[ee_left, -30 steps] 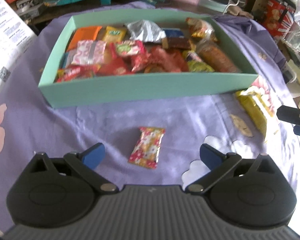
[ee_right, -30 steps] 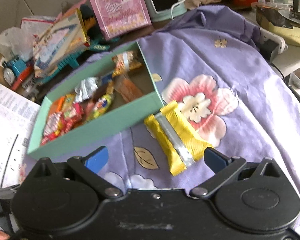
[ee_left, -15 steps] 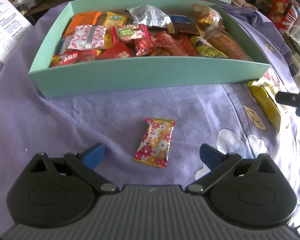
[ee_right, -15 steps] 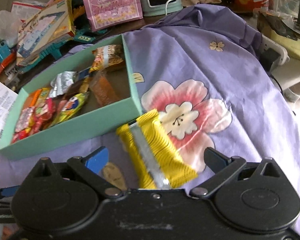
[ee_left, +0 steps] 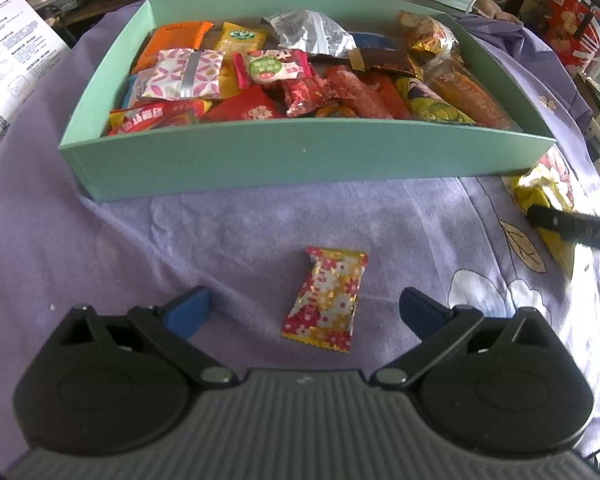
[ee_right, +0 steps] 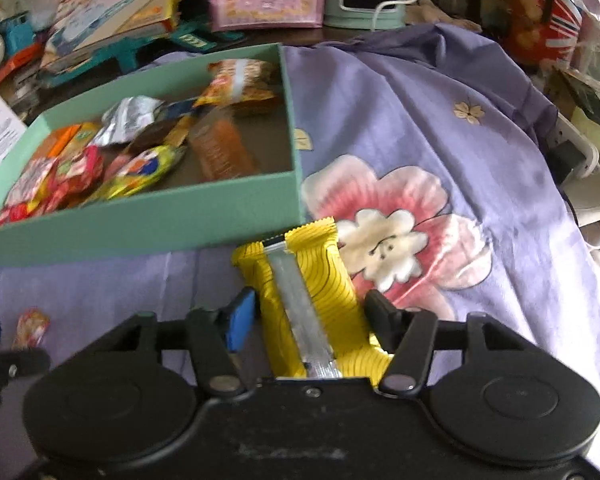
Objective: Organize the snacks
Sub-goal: 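Grasp small floral candy with left tool while right tool grasps yellow wafer bar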
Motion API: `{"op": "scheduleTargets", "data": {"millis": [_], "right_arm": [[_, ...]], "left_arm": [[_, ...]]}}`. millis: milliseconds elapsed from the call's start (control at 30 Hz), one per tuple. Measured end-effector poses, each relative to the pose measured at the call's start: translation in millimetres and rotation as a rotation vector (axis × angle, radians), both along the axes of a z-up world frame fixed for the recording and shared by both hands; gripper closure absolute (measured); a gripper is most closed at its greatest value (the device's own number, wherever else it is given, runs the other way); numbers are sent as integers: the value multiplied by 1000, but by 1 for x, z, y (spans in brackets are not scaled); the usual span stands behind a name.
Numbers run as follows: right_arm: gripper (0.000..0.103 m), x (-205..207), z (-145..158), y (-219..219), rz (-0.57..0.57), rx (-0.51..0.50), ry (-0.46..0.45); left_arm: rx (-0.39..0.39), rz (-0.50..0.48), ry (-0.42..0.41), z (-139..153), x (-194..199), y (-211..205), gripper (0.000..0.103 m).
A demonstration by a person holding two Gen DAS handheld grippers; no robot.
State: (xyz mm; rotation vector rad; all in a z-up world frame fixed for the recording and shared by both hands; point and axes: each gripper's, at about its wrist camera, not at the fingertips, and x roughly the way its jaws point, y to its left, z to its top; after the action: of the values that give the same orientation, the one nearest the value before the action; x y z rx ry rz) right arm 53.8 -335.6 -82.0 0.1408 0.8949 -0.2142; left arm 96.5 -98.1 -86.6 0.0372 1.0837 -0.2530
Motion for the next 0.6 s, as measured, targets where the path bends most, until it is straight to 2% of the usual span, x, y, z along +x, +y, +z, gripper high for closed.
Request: {"op": "scheduleTargets", "data": {"millis": [100, 167, 367, 467, 533, 600], "right_arm": [[45, -13, 0, 19, 31, -16, -3], [45, -22, 0, 31, 57, 13, 7], [40, -31, -5, 58, 89, -64, 2], [40, -28, -5, 55, 93, -68, -8], [40, -29, -4, 53, 93, -70, -15], [44, -29, -4, 52, 93, -64, -14]], "left_arm": [[-8, 3, -7, 0, -1, 1, 0], [-16, 1, -10, 0, -2, 3, 0], [-1, -12, -28, 1, -6, 3, 8], [27, -13, -49, 3, -8, 1, 19], [49, -12, -65, 4, -10, 1, 33], [62, -16, -74, 6, -10, 1, 40]]}}
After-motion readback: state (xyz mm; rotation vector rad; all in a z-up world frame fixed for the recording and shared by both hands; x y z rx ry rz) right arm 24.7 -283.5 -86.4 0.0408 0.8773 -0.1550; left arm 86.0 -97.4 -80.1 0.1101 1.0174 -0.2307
